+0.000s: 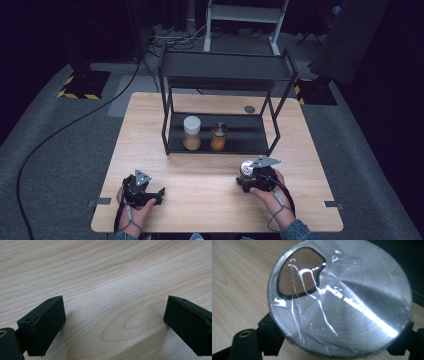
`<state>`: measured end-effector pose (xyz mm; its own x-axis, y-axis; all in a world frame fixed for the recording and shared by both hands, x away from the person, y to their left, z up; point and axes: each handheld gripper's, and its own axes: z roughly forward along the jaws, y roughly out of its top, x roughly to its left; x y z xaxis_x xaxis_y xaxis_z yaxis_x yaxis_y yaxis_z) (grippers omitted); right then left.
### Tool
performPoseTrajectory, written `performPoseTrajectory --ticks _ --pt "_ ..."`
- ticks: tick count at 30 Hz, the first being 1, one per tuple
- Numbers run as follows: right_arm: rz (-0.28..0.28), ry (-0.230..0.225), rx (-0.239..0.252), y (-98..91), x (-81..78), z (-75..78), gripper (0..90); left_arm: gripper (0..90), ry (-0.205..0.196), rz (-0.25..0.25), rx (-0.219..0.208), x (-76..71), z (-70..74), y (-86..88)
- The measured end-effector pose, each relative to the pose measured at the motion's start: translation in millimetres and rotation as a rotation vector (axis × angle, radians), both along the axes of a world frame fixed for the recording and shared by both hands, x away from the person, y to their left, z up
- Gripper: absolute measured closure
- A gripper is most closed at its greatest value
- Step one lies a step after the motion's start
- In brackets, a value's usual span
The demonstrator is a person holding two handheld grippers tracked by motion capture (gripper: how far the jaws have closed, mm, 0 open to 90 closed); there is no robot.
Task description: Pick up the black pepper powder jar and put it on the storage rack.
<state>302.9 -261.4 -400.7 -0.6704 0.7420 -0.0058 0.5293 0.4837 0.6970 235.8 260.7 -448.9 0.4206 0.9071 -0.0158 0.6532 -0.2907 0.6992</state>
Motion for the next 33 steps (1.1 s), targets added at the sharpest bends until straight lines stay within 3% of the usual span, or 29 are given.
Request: performPoseTrajectory --ticks 4,15,33 --pt "0.011 0.006 -0.003 1.2 2.8 0.8 30.4 3.8 0.000 -0.001 0.000 0.1 0.1 0.1" --pt "0.020 0.012 -0.034 7.6 4.3 8.9 31.0 3.8 0.000 0.000 0.000 0.1 0.1 0.1" --pt "0.011 -0.018 -0.033 1.9 8.6 57.0 31.0 3.8 0.000 -0.001 0.001 0.1 0.1 0.1"
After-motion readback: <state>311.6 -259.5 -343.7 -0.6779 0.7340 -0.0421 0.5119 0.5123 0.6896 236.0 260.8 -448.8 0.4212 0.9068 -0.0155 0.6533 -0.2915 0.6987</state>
